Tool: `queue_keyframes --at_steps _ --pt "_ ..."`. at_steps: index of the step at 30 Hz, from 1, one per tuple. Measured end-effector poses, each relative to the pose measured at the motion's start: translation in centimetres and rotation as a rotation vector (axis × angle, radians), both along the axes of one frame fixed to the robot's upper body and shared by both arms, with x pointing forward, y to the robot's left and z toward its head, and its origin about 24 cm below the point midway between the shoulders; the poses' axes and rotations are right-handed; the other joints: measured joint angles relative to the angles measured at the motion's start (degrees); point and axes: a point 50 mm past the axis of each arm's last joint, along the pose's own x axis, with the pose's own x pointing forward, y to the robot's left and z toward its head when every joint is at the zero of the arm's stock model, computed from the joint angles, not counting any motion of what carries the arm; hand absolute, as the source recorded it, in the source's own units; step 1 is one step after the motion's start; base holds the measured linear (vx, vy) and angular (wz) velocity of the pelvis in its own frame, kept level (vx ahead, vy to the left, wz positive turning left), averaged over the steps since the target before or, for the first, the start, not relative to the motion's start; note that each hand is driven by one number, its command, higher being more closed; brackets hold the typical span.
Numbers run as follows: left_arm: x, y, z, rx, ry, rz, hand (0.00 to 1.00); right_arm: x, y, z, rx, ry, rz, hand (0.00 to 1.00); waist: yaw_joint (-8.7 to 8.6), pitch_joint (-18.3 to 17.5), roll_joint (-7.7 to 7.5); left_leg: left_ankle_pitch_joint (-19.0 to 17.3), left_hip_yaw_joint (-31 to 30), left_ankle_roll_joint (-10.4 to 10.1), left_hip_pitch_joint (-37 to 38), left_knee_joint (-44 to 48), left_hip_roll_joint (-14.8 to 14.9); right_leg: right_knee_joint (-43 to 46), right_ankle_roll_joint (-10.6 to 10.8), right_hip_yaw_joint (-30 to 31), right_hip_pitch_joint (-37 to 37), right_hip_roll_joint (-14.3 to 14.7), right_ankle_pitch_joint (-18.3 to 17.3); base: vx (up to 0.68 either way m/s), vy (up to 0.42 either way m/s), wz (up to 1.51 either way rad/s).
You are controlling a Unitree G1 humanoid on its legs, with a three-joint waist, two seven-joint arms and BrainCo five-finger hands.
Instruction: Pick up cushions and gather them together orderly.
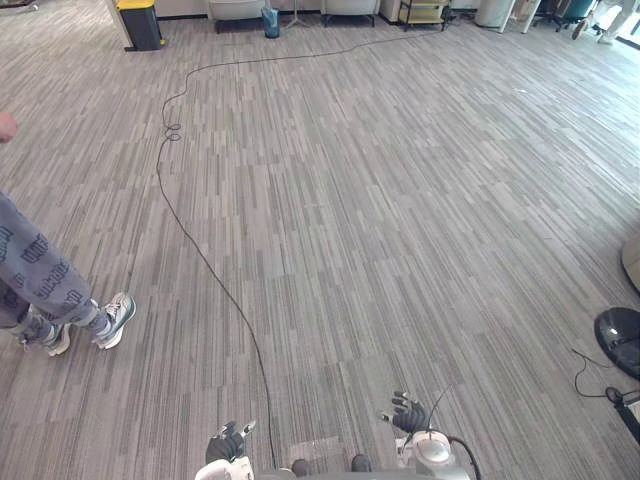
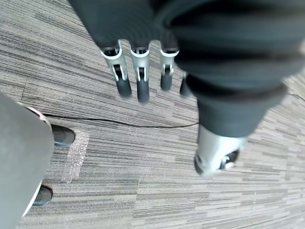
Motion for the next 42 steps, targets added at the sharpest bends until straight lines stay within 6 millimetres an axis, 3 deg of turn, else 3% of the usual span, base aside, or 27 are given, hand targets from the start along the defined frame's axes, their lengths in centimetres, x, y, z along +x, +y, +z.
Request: queue_keyframes --at_steps 8,23,37,42 --pt "-0.3 -0.3 -0.4 -0.012 0.037 0.027 0.0 -0.9 -0.8 -0.7 -0.013 0.069 -0.051 0.0 0.82 -1.02 0.78 0.68 -0.14 -0.05 1.19 -1.75 -0.02 0.17 0.29 -0.65 0.5 -0.02 -0.32 -0.02 -0.029 0.02" --pt "-0.4 0.0 -0.4 -0.024 0.033 0.086 0.0 -1.7 -1.4 -1.2 0.066 0.107 -0.263 0.0 1.3 -1.32 -0.03 0.72 -3.47 0.02 0.41 -2.21 -0.75 -0.05 0.76 -5.31 0.96 -0.95 -1.42 -0.01 -0.024 0.12" --pt "0.0 0.0 -0.4 -0.024 0.039 0.021 0.0 -2.2 -2.0 -1.3 0.127 0.102 -0.402 0.0 1.27 -1.44 -0.55 0.81 -5.7 0.11 -0.23 -2.24 -0.99 -0.92 0.76 -7.47 1.45 -1.12 -1.55 -0.02 -0.031 0.08" --pt "0.3 0.3 -0.3 -0.017 0.027 0.023 0.0 -2.1 -2.3 -1.2 0.138 0.079 -0.442 0.0 1.34 -0.81 -1.14 -0.25 -6.68 -0.86 -2.34 -1.45 -0.78 4.86 -0.09 -9.19 -2.04 -1.36 -5.29 -0.01 -0.043 0.17"
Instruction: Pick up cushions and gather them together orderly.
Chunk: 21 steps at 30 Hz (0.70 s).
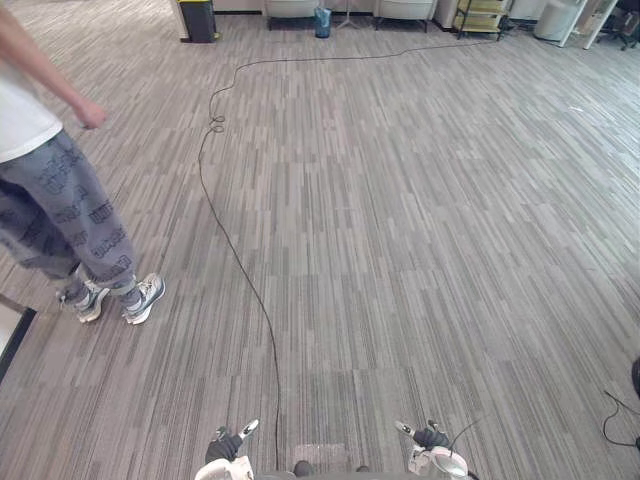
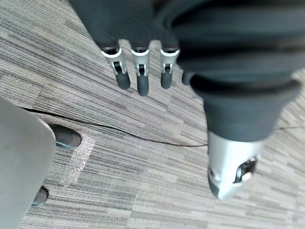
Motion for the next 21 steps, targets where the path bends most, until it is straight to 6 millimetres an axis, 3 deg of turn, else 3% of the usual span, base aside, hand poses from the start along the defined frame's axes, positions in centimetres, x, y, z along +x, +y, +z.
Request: queue_keyframes --at_steps 2,5,7,8,10,12,13,14,15,16,17,18,20,21 --pt "0.9 0.8 0.4 0.014 -0.037 0.03 0.0 0.5 0.7 0.2 0.018 -0.029 -0.012 0.0 0.02 1.83 -1.2 -5.64 0.66 -0.43 -5.48 10.62 0.43 3.75 -0.46 -0.66 -1.93 -0.61 -2.35 0.04 -0.055 0.2" --pt "1.5 0.7 0.7 0.005 -0.07 0.054 0.0 1.0 0.3 0.5 0.008 -0.06 -0.026 0.0 0.09 3.53 0.16 -14.6 3.99 -0.31 -13.99 32.16 5.34 7.2 -1.25 -2.27 -2.05 1.61 -5.92 0.06 -0.065 0.26" --pt "2.1 1.0 1.1 0.008 -0.105 0.07 0.0 1.1 0.2 0.6 0.007 -0.067 -0.029 0.0 0.24 4.11 -0.11 -15.4 5.3 -0.99 -22.0 47.77 7.97 7.93 -2.48 -2.68 -1.32 2.01 -8.21 0.13 -0.004 0.2" --pt "2.6 1.1 1.5 0.012 -0.133 0.073 0.0 1.3 0.1 0.6 -0.003 -0.063 -0.026 0.0 1.33 4.42 0.24 -16.81 5.47 -1.34 -24.61 51.97 9.88 8.01 -2.76 -2.6 -0.15 2.27 -9.28 0.2 0.029 0.01" --pt "2.9 1.1 1.6 0.011 -0.147 0.069 0.0 1.2 -0.1 0.6 -0.015 -0.052 -0.021 0.0 1.63 5.05 -0.02 -17.35 6.73 -2.41 -27.21 51.02 12.24 7.44 -1.94 -2.31 2.61 1.46 -11.01 0.33 0.125 0.01" --pt "3.2 1.1 1.9 0.015 -0.172 0.07 0.0 1.0 -0.1 0.5 -0.02 -0.041 -0.008 0.0 2.61 4.86 -0.57 -15.6 7.69 -2.56 -30.03 44.63 11.92 6.76 -0.05 -1.79 5.01 -1.95 -12.58 0.41 0.219 -0.16" --pt "3.4 1.0 2.0 0.017 -0.181 0.067 0.0 1.1 -0.1 0.6 -0.021 -0.043 -0.002 0.0 3.0 4.84 -0.56 -13.42 8.2 -2.62 -31.1 41.0 11.83 6.59 0.86 -1.23 5.58 -3.25 -13.35 0.38 0.244 -0.35" --pt "3.5 1.0 2.1 0.019 -0.188 0.065 0.0 1.1 0.0 0.5 -0.022 -0.042 0.004 0.0 3.17 4.85 -0.54 -7.02 8.73 -2.63 -31.91 38.89 11.25 5.71 2.3 -0.6 7.07 -4.88 -14.03 0.55 0.308 -0.34" --pt "3.5 1.1 2.1 0.025 -0.185 0.057 0.0 0.7 0.3 0.3 -0.014 -0.025 0.006 0.0 3.27 3.92 -1.18 -8.66 10.84 -0.95 -31.28 39.27 9.86 5.41 1.9 0.39 7.06 -6.68 -13.55 0.71 0.393 -0.31" --pt "3.4 1.1 2.0 0.022 -0.178 0.059 0.0 1.0 0.9 0.4 0.002 -0.035 0.016 0.0 3.3 3.7 -1.04 -10.49 11.6 0.25 -31.34 40.11 9.77 5.86 -0.35 1.63 6.42 -6.95 -11.27 0.73 0.407 -0.22" --pt "3.3 1.2 2.0 0.023 -0.178 0.067 0.0 0.8 1.3 0.3 0.014 -0.024 0.029 0.0 3.55 3.57 -1.6 -12.26 11.98 1.69 -30.54 41.32 8.99 7.65 1.97 2.15 6.34 -8.12 -8.21 0.59 0.355 -0.14" --pt "3.4 1.3 2.0 0.026 -0.178 0.064 0.0 0.7 1.2 0.2 0.013 -0.019 0.024 0.0 3.88 3.63 -2.2 -12.82 12.76 2.58 -29.45 41.55 8.38 10.14 3.09 2.84 6.04 -9.02 -7.57 0.55 0.331 -0.05" --pt "3.5 1.3 1.9 0.026 -0.162 0.048 0.0 0.5 0.8 0.3 -0.003 -0.02 0.019 0.0 4.29 3.92 -3.05 -14.81 13.71 4.53 -23.81 40.84 6.43 26.47 6.04 5.65 1.96 -10.8 -3.61 0.46 0.232 -0.09" --pt "3.5 1.1 1.7 0.025 -0.146 0.021 0.0 0.3 0.9 0.3 -0.006 -0.02 0.031 0.0 4.24 3.93 -2.93 -16.67 13.47 4.49 -19.93 39.59 5.93 37.91 7.39 7.25 -2.02 -10.56 1.27 0.46 0.177 -0.19"
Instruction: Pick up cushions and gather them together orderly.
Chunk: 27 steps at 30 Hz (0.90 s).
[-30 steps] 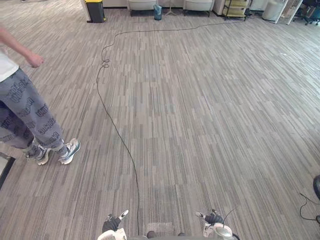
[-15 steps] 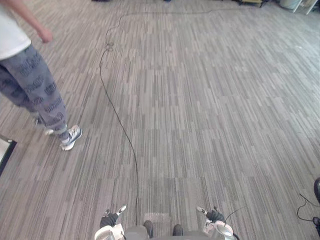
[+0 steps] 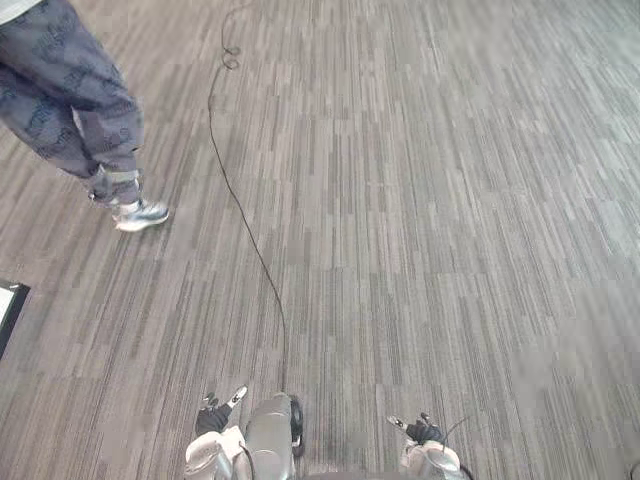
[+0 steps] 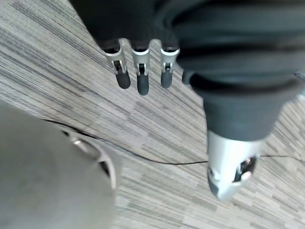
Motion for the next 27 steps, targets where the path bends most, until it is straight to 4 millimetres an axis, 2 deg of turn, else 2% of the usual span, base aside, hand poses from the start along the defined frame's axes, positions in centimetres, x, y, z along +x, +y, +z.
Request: queue_keyframes --at_steps 1,2,3,4,5,7,8,9,10,11,12,13,14,15,16,17,18,19,21,23,25,26,27 --pt "-0.1 -0.2 -0.2 -0.002 0.018 -0.021 0.0 0.0 -0.1 0.1 -0.007 -0.007 0.008 0.0 -0.11 0.17 0.22 -2.81 -0.86 -0.77 4.31 -1.6 -0.25 12.83 0.21 0.2 -4.49 0.58 1.77 0.44 0.149 -0.15" --pt "-0.1 -0.1 -0.3 -0.001 0.026 -0.027 0.0 0.3 -0.2 0.3 -0.011 -0.024 0.007 0.0 -0.27 0.54 0.69 -4.15 -1.17 -1.29 6.78 -2.32 -0.28 20.46 -0.16 -0.77 -7.89 0.97 1.57 0.42 0.098 -0.05" --pt "-0.1 0.0 -0.3 -0.001 0.038 -0.029 0.0 0.5 -0.2 0.4 -0.012 -0.038 0.006 0.0 -0.79 0.42 0.28 -4.95 -1.68 -1.5 9.97 -3.88 -0.38 26.79 -1.44 -2.65 -12.23 1.82 0.28 0.4 0.05 0.11" --pt "0.0 0.0 -0.3 0.0 0.038 -0.031 0.0 0.7 -0.4 0.6 -0.018 -0.056 0.002 0.0 -1.63 0.5 0.25 -5.46 -2.66 -1.78 13.47 -6.54 -0.23 29.3 -3.22 -5.56 -16.15 2.99 -1.69 0.49 0.026 0.25" --pt "0.1 -0.1 -0.3 -0.003 0.037 -0.031 0.0 0.9 -0.7 0.9 -0.033 -0.081 -0.004 0.0 -2.15 0.63 0.44 -6.14 -3.62 -1.94 16.96 -9.53 0.14 27.98 -3.96 -8.97 -20.35 4.02 -3.52 0.42 -0.003 0.31" --pt "0.1 -0.2 -0.4 -0.007 0.04 -0.03 0.0 1.0 -1.2 1.2 -0.043 -0.104 -0.026 0.0 -2.77 0.68 0.45 -6.65 -4.32 -3.11 20.98 -12.94 0.56 21.32 -3.93 -13.96 -24.94 4.1 -5.19 0.5 -0.034 0.33" --pt "0.1 -0.5 -0.5 -0.012 0.046 -0.039 0.0 1.2 -1.6 1.3 -0.045 -0.111 -0.039 0.0 -3.35 0.73 0.54 -7.26 -5.09 -4.83 24.38 -15.31 0.81 11.58 -4.2 -17.91 -27.73 4.08 -5.19 0.47 -0.044 0.36" --pt "0.1 -0.6 -0.5 -0.015 0.05 -0.04 0.0 1.2 -1.8 1.3 -0.049 -0.11 -0.039 0.0 -3.75 0.75 0.59 -7.4 -5.33 -5.09 26.05 -16.73 0.98 6.21 -4.82 -19.75 -28.34 4.34 -4.73 0.68 -0.089 0.42" --pt "0.0 -0.9 -0.7 -0.024 0.057 -0.045 0.0 1.3 -2.1 1.3 -0.058 -0.106 -0.028 0.0 -4.56 0.77 1.05 -7.46 -5.73 -5.23 28.82 -19.45 1.51 -2.9 -6.22 -21.73 -28.63 5.25 -3.33 0.71 -0.103 0.53" --pt "0.0 -1.4 -0.8 -0.031 0.066 -0.075 0.0 1.0 -2.3 1.0 -0.07 -0.077 -0.006 0.0 -5.24 0.78 1.79 -7.3 -7.63 -5.53 32.29 -21.76 1.83 -13.02 -8.13 -21.36 -28.45 8.06 -0.35 0.71 -0.103 0.5" --pt "0.0 -1.5 -0.8 -0.028 0.068 -0.087 0.0 0.8 -2.4 0.9 -0.068 -0.071 -0.012 0.0 -5.27 0.78 1.84 -7.3 -8.83 -5.53 32.96 -21.62 1.83 -15.23 -10.12 -20.79 -28.41 9.11 1.4 0.65 -0.119 0.38" --pt "0.2 -2.0 -0.9 -0.037 0.075 -0.105 0.0 1.6 -3.0 1.3 -0.084 -0.091 0.0 0.0 -5.6 0.91 4.38 -7.27 -12.04 -6.44 34.09 -19.33 4.4 -14.41 -15.78 -20.15 -27.32 11.81 4.84 0.66 -0.116 0.17" --pt "0.4 -2.5 -0.9 -0.042 0.072 -0.119 0.0 2.2 -3.2 1.5 -0.095 -0.105 0.012 0.0 -5.05 0.96 5.7 -4.3 -13.74 -9.72 32.14 -15.0 5.6 -12.07 -16.26 -21.15 -27.15 11.86 2.17 0.8 -0.151 0.2" --pt "0.9 -2.9 -0.8 -0.047 0.06 -0.127 0.0 2.3 -3.4 1.5 -0.098 -0.105 0.007 0.0 -5.11 1.23 6.02 -0.59 -15.61 -9.49 29.96 -10.2 5.23 -10.52 -15.66 -21.51 -26.8 11.53 0.93 0.78 -0.168 0.22" --pt "1.3 -3.7 -0.7 -0.061 0.052 -0.137 0.0 2.2 -3.8 1.6 -0.103 -0.103 -0.008 0.0 -5.51 1.89 7.2 6.51 -17.3 -7.7 26.67 -0.65 5.21 -11.69 -15.15 -22.2 -23.11 12.26 -1.68 0.77 -0.197 0.13" --pt "1.0 -4.0 -0.8 -0.079 0.053 -0.112 0.0 2.2 -4.1 1.6 -0.116 -0.101 -0.008 0.0 -5.24 2.68 8.59 14.75 -18.55 -8.82 21.68 11.56 6.13 -14.87 -15.17 -21.66 -18.07 13.73 -3.49 0.91 -0.159 -0.04" --pt "1.1 -3.8 -0.7 -0.074 0.048 -0.11 0.0 2.3 -4.2 1.7 -0.118 -0.099 -0.008 0.0 -4.95 2.87 9.04 13.63 -17.97 -9.28 17.77 19.87 7.45 -17.06 -15.57 -20.7 -14.89 15.24 -4.48 0.9 -0.074 -0.34" --pt "1.3 -3.4 -0.6 -0.063 0.037 -0.102 0.0 2.3 -3.6 1.4 -0.099 -0.085 -0.005 0.0 -4.36 3.13 9.21 10.14 -16.05 -9.21 13.14 27.77 9.29 -19.1 -16.12 -19.44 -10.4 16.34 -4.93 0.85 -0.015 -0.38" --pt "1.5 -2.2 -0.1 -0.026 0.011 -0.099 0.0 2.3 -2.2 1.1 -0.068 -0.078 0.016 0.0 -3.81 3.92 6.83 5.31 -13.75 -8.19 4.88 31.27 9.81 -24.55 -15.64 -17.46 -1.89 16.4 -6.49 0.66 -0.026 -0.27" --pt "2.3 -1.7 0.6 -0.002 -0.035 -0.101 0.0 1.9 -1.1 0.8 -0.034 -0.057 0.014 0.0 -2.1 3.51 5.56 1.67 -10.93 -7.41 -3.99 23.88 9.64 -29.31 -13.63 -15.07 4.31 15.57 -7.71 0.62 0.026 -0.48" --pt "2.4 -1.6 0.8 0.002 -0.052 -0.093 0.0 2.0 -0.4 0.7 -0.024 -0.052 0.034 0.0 -1.0 3.94 5.02 1.88 -9.65 -7.0 -9.32 11.74 7.61 -32.44 -11.69 -12.93 8.87 13.8 -9.94 0.65 0.163 -0.57" --pt "2.2 -1.7 0.8 -0.009 -0.061 -0.074 0.0 1.9 -0.2 0.6 -0.022 -0.04 0.041 0.0 -0.5 3.97 4.89 5.2 -10.09 -8.07 -11.1 1.32 5.67 -33.17 -10.78 -11.37 11.1 12.17 -11.83 0.79 0.314 -0.68" --pt "2.0 -1.6 0.8 -0.014 -0.069 -0.054 0.0 1.7 -0.1 0.5 -0.02 -0.026 0.041 0.0 0.19 3.95 4.91 9.8 -10.44 -8.92 -11.23 -5.16 4.81 -33.18 -9.71 -9.89 12.29 11.14 -13.29 0.68 0.32 -0.88"
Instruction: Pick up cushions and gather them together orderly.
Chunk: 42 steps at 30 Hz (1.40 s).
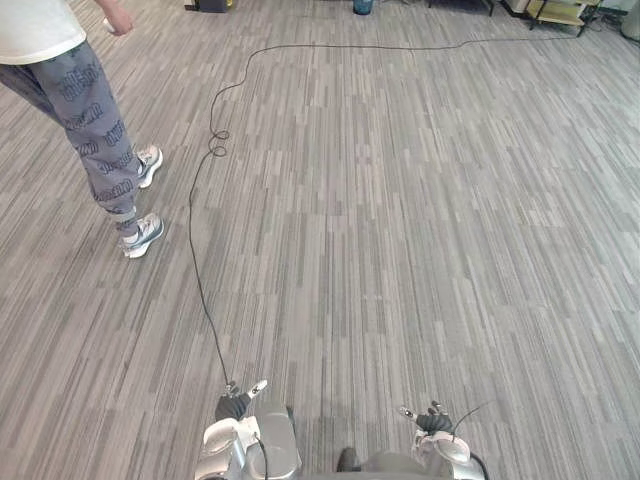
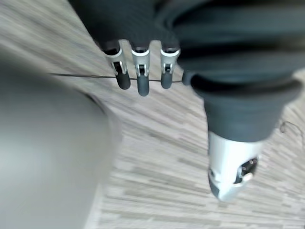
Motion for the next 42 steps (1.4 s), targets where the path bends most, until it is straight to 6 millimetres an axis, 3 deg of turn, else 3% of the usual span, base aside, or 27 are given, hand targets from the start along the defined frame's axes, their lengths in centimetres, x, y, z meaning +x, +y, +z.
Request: queue_keyframes --at_steps 1,2,5,7,9,10,12,13,15,18,20,21,22,23,24,25,27,29,31,33,34,35,37,38,39,40,42 --pt "-0.2 0.0 0.0 -0.005 -0.01 0.014 0.0 -0.3 0.3 -0.2 0.004 0.016 0.007 0.0 1.41 -0.32 -0.42 6.31 0.79 0.29 0.77 -0.69 -0.97 -0.1 1.02 2.78 1.54 -1.54 -1.59 0.81 0.394 -0.74" --pt "-0.1 0.3 0.1 -0.001 -0.016 0.019 0.0 -0.3 1.0 -0.3 0.012 0.027 0.045 0.0 1.39 -0.9 -1.89 1.42 2.29 1.79 0.63 2.26 -1.92 0.52 -0.42 5.68 1.79 -3.11 -0.32 0.69 0.35 -0.62" --pt "-0.2 0.7 0.2 0.002 -0.016 0.027 0.0 0.2 0.9 0.0 0.005 0.003 0.044 0.0 1.75 -1.61 -3.45 -4.98 5.1 5.91 1.62 9.45 -1.77 6.78 2.72 10.37 1.0 -5.16 2.28 0.62 0.32 -0.35" --pt "-0.4 1.0 0.0 0.009 -0.001 0.028 0.0 0.5 0.8 0.3 -0.001 -0.021 0.046 0.0 2.0 -1.85 -4.66 -8.56 8.23 7.41 7.02 9.18 -2.42 23.69 8.0 14.45 -4.62 -6.37 5.99 0.64 0.291 -0.63" --pt "-0.8 1.2 -0.3 0.009 0.029 0.024 0.0 0.4 0.6 0.4 -0.01 -0.033 0.045 0.0 1.27 -1.49 -4.95 -11.06 9.9 6.79 14.54 5.4 -3.51 45.94 14.02 14.65 -13.35 -6.48 10.1 0.45 0.156 -0.65" --pt "-1.2 1.2 -0.6 0.009 0.054 0.023 0.0 -0.4 0.5 0.2 -0.012 -0.019 0.041 0.0 0.26 -1.35 -4.75 -11.94 10.68 6.43 19.5 2.99 -3.75 55.3 12.4 10.97 -17.74 -7.08 9.49 0.52 0.121 -0.64" --pt "-1.3 1.3 -0.7 0.01 0.061 0.021 0.0 -0.3 0.4 0.4 -0.013 -0.04 0.031 0.0 -0.9 -1.05 -4.31 -13.06 12.23 5.75 26.47 -2.28 -3.46 59.1 7.92 4.06 -24.39 -7.53 7.19 0.43 0.071 -0.58" --pt "-1.5 1.3 -0.8 0.009 0.072 0.023 0.0 0.0 0.4 0.6 -0.011 -0.059 0.028 0.0 -1.68 -1.05 -4.33 -13.56 13.69 4.5 30.36 -5.11 -2.54 55.99 5.34 -1.69 -27.94 -7.44 5.53 0.38 0.053 -0.57" --pt "-1.7 1.4 -1.0 0.009 0.085 0.022 0.0 0.1 0.1 0.8 -0.015 -0.076 0.022 0.0 -2.11 -1.05 -4.39 -14.31 16.37 2.28 35.06 -8.41 -1.7 45.76 3.8 -10.65 -31.56 -7.52 4.86 0.4 0.047 -0.61" --pt "-1.7 0.9 -1.3 -0.001 0.103 -0.006 0.0 0.4 -0.8 1.0 -0.025 -0.088 -0.006 0.0 -3.75 -1.05 -3.86 -14.1 19.8 -0.38 42.67 -14.69 -2.06 22.37 0.05 -22.29 -33.56 -5.45 8.74 0.53 0.026 -0.37" --pt "-1.7 0.5 -1.4 0.009 0.114 -0.046 0.0 0.7 -0.8 1.0 -0.028 -0.092 0.01 0.0 -4.8 -1.05 -3.84 -13.95 19.51 -2.7 47.62 -17.75 -3.31 12.97 -6.45 -23.73 -33.85 -2.29 14.24 0.66 -0.024 -0.21" --pt "-1.8 0.3 -1.4 0.005 0.117 -0.051 0.0 0.8 -0.9 1.1 -0.028 -0.095 0.01 0.0 -5.18 -1.2 -3.35 -14.08 18.59 -3.14 48.96 -16.94 -3.05 14.22 -12.14 -22.42 -33.81 -1.54 17.92 0.84 -0.103 -0.3" --pt "-1.8 -0.5 -1.6 -0.012 0.121 -0.058 0.0 0.8 -1.3 1.1 -0.038 -0.096 0.009 0.0 -5.31 -2.15 -1.0 -13.38 16.66 -4.47 48.74 -12.54 -0.27 17.05 -13.31 -22.65 -33.4 0.29 14.86 0.72 -0.121 -0.3" --pt "-1.5 -0.8 -1.5 -0.02 0.119 -0.062 0.0 0.7 -1.8 1.2 -0.049 -0.095 0.011 0.0 -5.37 -2.67 -0.18 -11.04 13.62 -6.02 44.77 -1.91 2.33 17.9 -12.78 -22.18 -32.65 1.88 12.02 0.85 -0.169 -0.43" --pt "-1.3 -1.1 -1.5 -0.027 0.113 -0.064 0.0 0.8 -1.7 1.2 -0.048 -0.098 0.017 0.0 -5.26 -2.48 0.23 -6.74 10.76 -3.67 40.62 8.7 4.09 17.38 -12.68 -21.08 -31.01 3.63 10.61 0.65 -0.121 -0.66" --pt "-1.7 -1.2 -1.6 -0.037 0.118 -0.054 0.0 1.1 -1.8 1.3 -0.057 -0.104 0.03 0.0 -4.93 -1.85 2.34 -0.78 7.16 -1.35 33.59 24.21 7.22 15.41 -12.85 -18.75 -27.67 6.91 9.7 0.76 -0.091 -1.07" --pt "-1.3 -1.1 -1.3 -0.041 0.096 -0.027 0.0 1.4 -1.2 1.2 -0.04 -0.089 0.04 0.0 -4.39 -0.87 2.72 -3.66 4.03 -1.29 24.72 38.72 8.86 12.69 -13.27 -13.57 -21.16 10.27 7.62 0.63 -0.006 -1.3" --pt "-1.2 0.0 -1.0 -0.007 0.079 -0.029 0.0 1.3 0.0 0.7 -0.013 -0.054 0.08 0.0 -3.77 -0.17 0.9 -6.45 2.55 0.14 18.1 38.1 7.14 8.81 -12.54 -7.95 -13.48 10.57 6.46 0.57 0.016 -1.17" --pt "-1.7 0.3 -0.8 -0.003 0.061 -0.007 0.0 1.3 1.0 0.5 0.005 -0.043 0.113 0.0 -2.34 -0.5 -0.25 -7.72 0.73 1.65 10.89 28.57 4.81 4.05 -11.32 -0.75 -7.48 10.43 5.68 0.63 0.119 -1.48" --pt "-1.7 0.1 -0.5 -0.016 0.025 0.026 0.0 1.2 1.5 0.4 0.018 -0.032 0.115 0.0 -1.25 -0.57 0.06 -7.44 -3.07 1.15 4.98 13.74 0.77 1.82 -9.74 5.75 -3.55 9.57 4.35 0.6 0.243 -1.28" --pt "-1.7 0.0 -0.5 -0.02 0.021 0.031 0.0 1.2 1.6 0.5 0.019 -0.033 0.117 0.0 -1.06 -0.56 0.15 -7.09 -3.45 1.01 4.23 11.76 0.25 1.62 -9.47 6.5 -2.75 9.37 4.04 0.66 0.327 -1.29" --pt "-1.5 -0.3 -0.3 -0.038 -0.007 0.055 0.0 1.2 1.9 0.5 0.016 -0.031 0.14 0.0 0.05 -0.58 0.26 -2.47 -4.31 -1.01 1.53 -0.84 -1.88 0.68 -7.6 11.53 0.66 7.76 1.49 0.81 0.426 -1.37" --pt "-1.4 -0.1 -0.2 -0.04 -0.017 0.065 0.0 1.1 2.2 0.3 0.017 -0.021 0.162 0.0 1.49 -1.33 -0.18 6.16 -2.94 -0.44 2.24 -2.39 -1.98 0.51 -6.29 16.16 3.45 5.81 -0.6 0.71 0.398 -1.43" --pt "-1.3 0.4 -0.2 -0.023 -0.015 0.059 0.0 0.8 2.5 0.1 0.022 -0.002 0.189 0.0 1.64 -2.43 -2.33 3.82 -0.07 1.74 2.81 -0.09 -2.4 3.15 -4.76 18.19 3.19 3.77 -0.83 0.77 0.394 -1.11" --pt "-1.5 0.8 -0.2 -0.012 -0.006 0.057 0.0 0.9 2.5 0.2 0.02 -0.01 0.188 0.0 1.75 -3.05 -3.28 1.71 1.85 3.46 3.71 1.22 -2.54 7.76 -2.92 18.95 1.37 2.54 -0.38 0.92 0.466 -1.05" --pt "-1.7 1.1 -0.3 -0.008 0.005 0.067 0.0 0.9 2.5 0.2 0.015 -0.014 0.186 0.0 1.69 -3.38 -4.14 -0.89 4.57 4.89 5.9 2.42 -2.64 16.11 0.27 19.69 -1.2 1.51 0.52 0.85 0.444 -0.92" --pt "-1.9 1.3 -0.5 -0.002 0.019 0.075 0.0 0.9 2.3 0.3 0.002 -0.016 0.198 0.0 1.38 -2.97 -4.7 -4.52 6.95 5.95 11.25 1.82 -3.54 33.34 9.05 18.43 -8.04 0.31 5.11 0.51 0.299 -0.77"
